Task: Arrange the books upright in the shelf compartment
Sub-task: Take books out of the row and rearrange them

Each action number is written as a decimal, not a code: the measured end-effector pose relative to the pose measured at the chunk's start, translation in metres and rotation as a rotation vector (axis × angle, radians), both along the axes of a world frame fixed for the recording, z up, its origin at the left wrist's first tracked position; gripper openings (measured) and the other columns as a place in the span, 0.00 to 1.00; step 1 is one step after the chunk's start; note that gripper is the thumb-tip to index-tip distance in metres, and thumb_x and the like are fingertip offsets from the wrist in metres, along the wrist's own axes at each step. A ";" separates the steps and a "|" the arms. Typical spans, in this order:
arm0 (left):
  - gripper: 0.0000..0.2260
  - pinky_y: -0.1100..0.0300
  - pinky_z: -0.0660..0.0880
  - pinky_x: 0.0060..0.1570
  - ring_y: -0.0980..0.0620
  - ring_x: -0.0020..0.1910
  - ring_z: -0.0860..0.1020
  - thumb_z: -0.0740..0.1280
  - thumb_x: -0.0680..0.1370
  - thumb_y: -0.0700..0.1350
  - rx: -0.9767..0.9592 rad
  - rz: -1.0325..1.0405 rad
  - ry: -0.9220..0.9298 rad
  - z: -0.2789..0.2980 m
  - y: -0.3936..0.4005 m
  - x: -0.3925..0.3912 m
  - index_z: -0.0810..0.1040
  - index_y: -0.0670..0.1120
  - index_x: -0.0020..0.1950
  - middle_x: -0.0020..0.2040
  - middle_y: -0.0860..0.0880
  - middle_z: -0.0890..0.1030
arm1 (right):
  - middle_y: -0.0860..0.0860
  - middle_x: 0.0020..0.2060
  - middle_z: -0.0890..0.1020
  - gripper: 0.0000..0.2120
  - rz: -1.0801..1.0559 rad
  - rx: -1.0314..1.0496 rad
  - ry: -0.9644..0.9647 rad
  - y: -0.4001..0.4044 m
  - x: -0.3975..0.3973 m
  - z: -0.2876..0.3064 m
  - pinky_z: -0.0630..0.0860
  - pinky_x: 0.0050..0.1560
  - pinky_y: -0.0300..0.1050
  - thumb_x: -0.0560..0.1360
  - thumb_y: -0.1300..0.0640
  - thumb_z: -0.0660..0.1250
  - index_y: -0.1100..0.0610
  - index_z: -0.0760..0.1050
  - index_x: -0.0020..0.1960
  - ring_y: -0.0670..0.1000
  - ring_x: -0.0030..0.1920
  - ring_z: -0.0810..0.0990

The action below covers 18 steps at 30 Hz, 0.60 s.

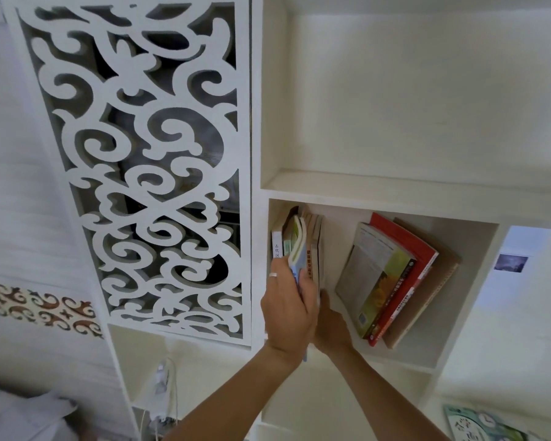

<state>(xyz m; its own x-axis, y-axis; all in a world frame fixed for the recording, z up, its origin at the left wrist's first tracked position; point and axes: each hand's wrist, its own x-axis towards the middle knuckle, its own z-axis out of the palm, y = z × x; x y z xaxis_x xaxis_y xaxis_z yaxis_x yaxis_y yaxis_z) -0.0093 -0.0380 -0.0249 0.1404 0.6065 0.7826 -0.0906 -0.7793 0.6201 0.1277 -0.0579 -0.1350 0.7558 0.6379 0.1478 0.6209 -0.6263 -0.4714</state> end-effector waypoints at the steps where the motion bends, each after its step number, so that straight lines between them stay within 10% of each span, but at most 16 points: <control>1: 0.12 0.61 0.74 0.26 0.52 0.30 0.74 0.52 0.84 0.58 -0.006 0.007 0.008 -0.001 0.000 0.000 0.67 0.51 0.52 0.39 0.49 0.75 | 0.55 0.58 0.83 0.44 0.013 0.004 0.038 -0.003 0.001 0.003 0.76 0.45 0.46 0.79 0.34 0.62 0.56 0.45 0.82 0.56 0.51 0.85; 11: 0.11 0.63 0.70 0.28 0.54 0.30 0.72 0.53 0.84 0.55 -0.050 0.024 0.042 -0.005 0.003 -0.005 0.67 0.48 0.50 0.38 0.51 0.73 | 0.52 0.61 0.81 0.23 -0.020 0.399 -0.093 -0.013 -0.018 0.026 0.81 0.55 0.50 0.81 0.45 0.66 0.54 0.68 0.71 0.54 0.59 0.81; 18: 0.10 0.59 0.74 0.27 0.51 0.32 0.74 0.54 0.84 0.54 0.089 -0.041 -0.012 0.010 -0.023 -0.017 0.67 0.49 0.53 0.40 0.47 0.75 | 0.46 0.55 0.79 0.15 -0.109 0.367 -0.220 -0.014 -0.023 0.036 0.65 0.34 0.22 0.82 0.44 0.65 0.50 0.71 0.64 0.43 0.49 0.80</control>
